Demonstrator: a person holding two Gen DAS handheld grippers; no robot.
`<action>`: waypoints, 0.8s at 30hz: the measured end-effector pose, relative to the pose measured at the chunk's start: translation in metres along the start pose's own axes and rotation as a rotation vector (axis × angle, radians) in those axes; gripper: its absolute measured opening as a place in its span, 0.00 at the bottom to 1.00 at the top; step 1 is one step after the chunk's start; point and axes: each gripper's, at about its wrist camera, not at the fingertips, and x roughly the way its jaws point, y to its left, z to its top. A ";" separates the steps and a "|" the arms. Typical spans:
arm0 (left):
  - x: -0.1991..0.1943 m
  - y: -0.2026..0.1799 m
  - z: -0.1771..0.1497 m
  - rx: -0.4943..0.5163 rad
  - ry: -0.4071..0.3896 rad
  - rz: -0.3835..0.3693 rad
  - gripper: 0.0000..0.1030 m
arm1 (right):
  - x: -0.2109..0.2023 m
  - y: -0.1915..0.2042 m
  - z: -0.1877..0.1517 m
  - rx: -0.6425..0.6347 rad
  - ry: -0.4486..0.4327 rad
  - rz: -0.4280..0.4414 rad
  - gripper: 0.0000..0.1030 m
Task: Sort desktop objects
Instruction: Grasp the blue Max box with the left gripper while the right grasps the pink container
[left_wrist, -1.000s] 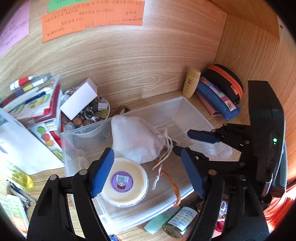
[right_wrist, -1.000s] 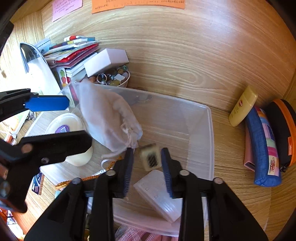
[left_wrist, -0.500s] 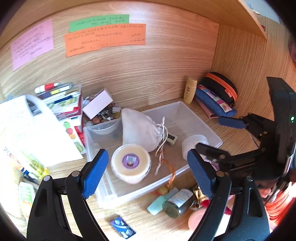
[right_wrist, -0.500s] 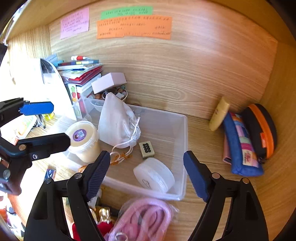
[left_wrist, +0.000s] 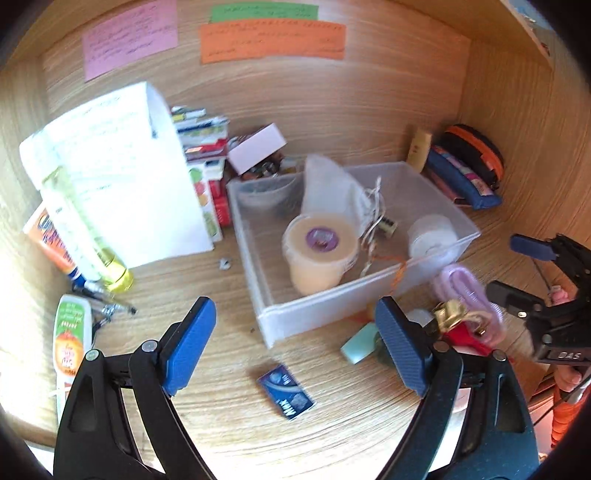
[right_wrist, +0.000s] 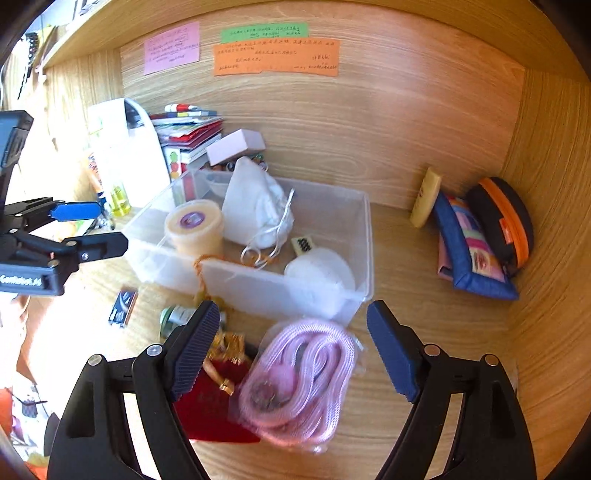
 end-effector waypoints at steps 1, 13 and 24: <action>0.001 0.003 -0.004 -0.008 0.008 0.005 0.86 | -0.001 0.001 -0.003 -0.002 0.002 0.000 0.78; 0.016 0.016 -0.057 -0.027 0.106 0.065 0.86 | -0.022 0.027 -0.044 -0.021 -0.004 0.089 0.78; 0.010 0.016 -0.086 -0.044 0.134 0.070 0.86 | -0.034 0.040 -0.091 0.001 0.065 0.176 0.77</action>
